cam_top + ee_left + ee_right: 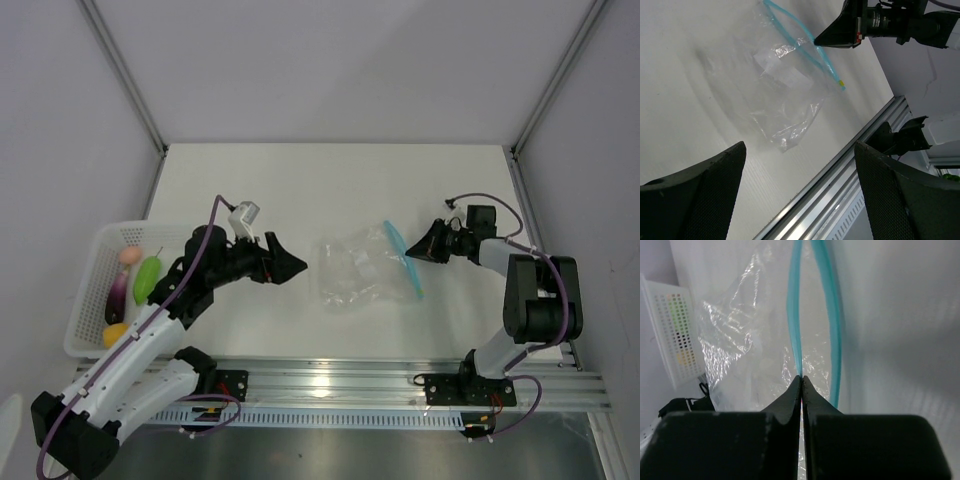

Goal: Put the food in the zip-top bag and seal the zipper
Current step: Pick up the zipper food storage bag at the center of the board.

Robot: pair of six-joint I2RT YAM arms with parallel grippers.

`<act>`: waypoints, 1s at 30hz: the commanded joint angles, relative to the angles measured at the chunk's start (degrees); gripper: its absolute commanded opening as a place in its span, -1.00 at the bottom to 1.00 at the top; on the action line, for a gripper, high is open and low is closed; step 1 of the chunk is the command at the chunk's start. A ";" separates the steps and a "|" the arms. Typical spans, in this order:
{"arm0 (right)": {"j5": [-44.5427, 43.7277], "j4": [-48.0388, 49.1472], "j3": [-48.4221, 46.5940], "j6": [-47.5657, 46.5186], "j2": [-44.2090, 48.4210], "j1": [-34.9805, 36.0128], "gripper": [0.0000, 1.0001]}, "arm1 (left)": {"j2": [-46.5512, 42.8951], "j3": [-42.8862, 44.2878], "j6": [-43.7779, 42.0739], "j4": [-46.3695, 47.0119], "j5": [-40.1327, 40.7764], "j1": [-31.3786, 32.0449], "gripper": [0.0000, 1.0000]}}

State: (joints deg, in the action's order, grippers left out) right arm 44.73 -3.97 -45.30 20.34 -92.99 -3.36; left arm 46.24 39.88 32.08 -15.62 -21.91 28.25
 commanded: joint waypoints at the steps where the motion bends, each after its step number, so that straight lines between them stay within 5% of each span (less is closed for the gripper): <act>1: 5.36 5.63 -0.14 1.19 0.26 3.16 -1.00 | 0.43 3.10 1.06 0.68 -1.91 -0.04 0.78; 10: -11.82 -4.99 -6.20 -1.35 14.83 24.42 -1.00 | 5.26 9.43 4.05 -3.37 -2.00 2.51 0.56; 16: -19.06 -9.30 -11.56 -2.32 20.21 32.44 -1.00 | 6.67 12.06 5.37 -6.00 0.90 4.62 0.48; 30: -29.52 -8.78 -14.64 -3.29 16.71 52.21 -1.00 | 12.56 16.20 8.36 -12.77 8.46 8.49 0.49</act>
State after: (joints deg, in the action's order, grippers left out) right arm 19.62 -13.26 -56.88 17.89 -75.79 46.22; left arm 57.93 53.19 39.24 -25.56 -16.01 35.94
